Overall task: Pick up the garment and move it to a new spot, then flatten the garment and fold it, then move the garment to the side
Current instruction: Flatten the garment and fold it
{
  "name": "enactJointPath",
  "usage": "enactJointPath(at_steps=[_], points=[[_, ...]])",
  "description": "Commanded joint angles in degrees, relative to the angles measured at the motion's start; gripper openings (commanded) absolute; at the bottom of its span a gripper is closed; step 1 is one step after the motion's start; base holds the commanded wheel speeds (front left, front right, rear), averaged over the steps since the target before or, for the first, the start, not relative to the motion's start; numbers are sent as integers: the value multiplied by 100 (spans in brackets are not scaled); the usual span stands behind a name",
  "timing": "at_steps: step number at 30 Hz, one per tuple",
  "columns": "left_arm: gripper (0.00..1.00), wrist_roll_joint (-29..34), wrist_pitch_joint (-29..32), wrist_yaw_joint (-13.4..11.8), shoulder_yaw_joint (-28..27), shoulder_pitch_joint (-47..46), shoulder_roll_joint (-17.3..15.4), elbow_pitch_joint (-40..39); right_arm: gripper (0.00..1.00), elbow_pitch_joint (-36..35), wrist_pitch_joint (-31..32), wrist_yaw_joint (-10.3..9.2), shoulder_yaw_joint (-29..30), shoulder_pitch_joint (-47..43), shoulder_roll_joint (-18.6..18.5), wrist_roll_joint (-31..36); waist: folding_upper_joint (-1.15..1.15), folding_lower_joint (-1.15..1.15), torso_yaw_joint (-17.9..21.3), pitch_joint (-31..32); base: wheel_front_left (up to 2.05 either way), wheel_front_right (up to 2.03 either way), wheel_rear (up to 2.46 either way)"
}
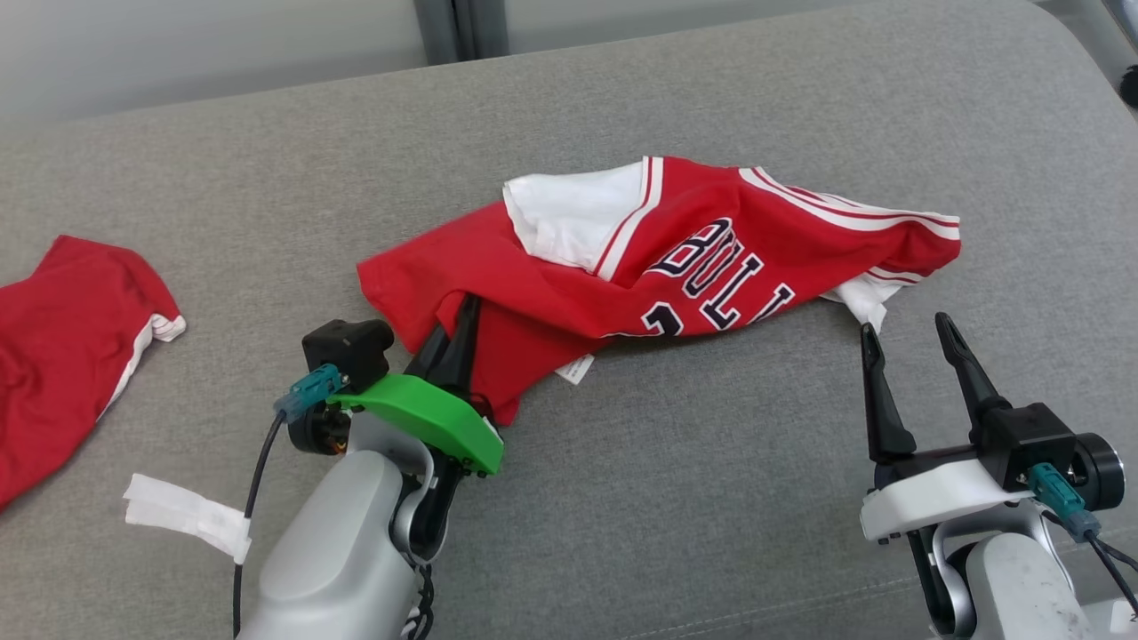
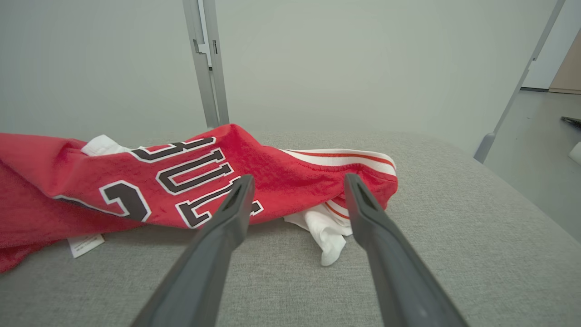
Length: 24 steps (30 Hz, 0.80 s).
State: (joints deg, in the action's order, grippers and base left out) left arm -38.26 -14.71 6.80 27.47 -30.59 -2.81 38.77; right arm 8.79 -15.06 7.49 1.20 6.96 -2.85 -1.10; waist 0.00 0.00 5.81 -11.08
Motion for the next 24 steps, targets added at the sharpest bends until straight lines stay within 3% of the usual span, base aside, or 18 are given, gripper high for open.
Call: enactJointPath(at_steps=[1, 5, 12, 17, 24], points=[[0, -14, -35, 20, 0, 133, -51, -264, 100, -12, -17, 1, 17, -94, -8, 39, 0, 0, -190, 152, 0, 0, 0], [0, -128, 100, 5, 32, 486, -161, -1290, 100, -10, -17, 1, 1, -104, -8, 54, 0, 0, -306, 228, 0, 0, 0], [0, -286, 836, -397, -13, 880, -488, -2778, 100, -58, -17, 1, -4, -129, -8, 42, 0, 0, -384, 151, 0, 0, 0], [0, -296, 1168, -543, -165, 403, -669, -2348, 100, -131, -17, 1, -121, 103, -8, 5, 0, 0, -261, -180, 0, 0, 0], [0, -190, 1086, -412, -364, -673, -810, -966, 100, -216, -17, 1, -341, 439, -7, -67, 0, 0, 68, -823, 0, 0, 0]])
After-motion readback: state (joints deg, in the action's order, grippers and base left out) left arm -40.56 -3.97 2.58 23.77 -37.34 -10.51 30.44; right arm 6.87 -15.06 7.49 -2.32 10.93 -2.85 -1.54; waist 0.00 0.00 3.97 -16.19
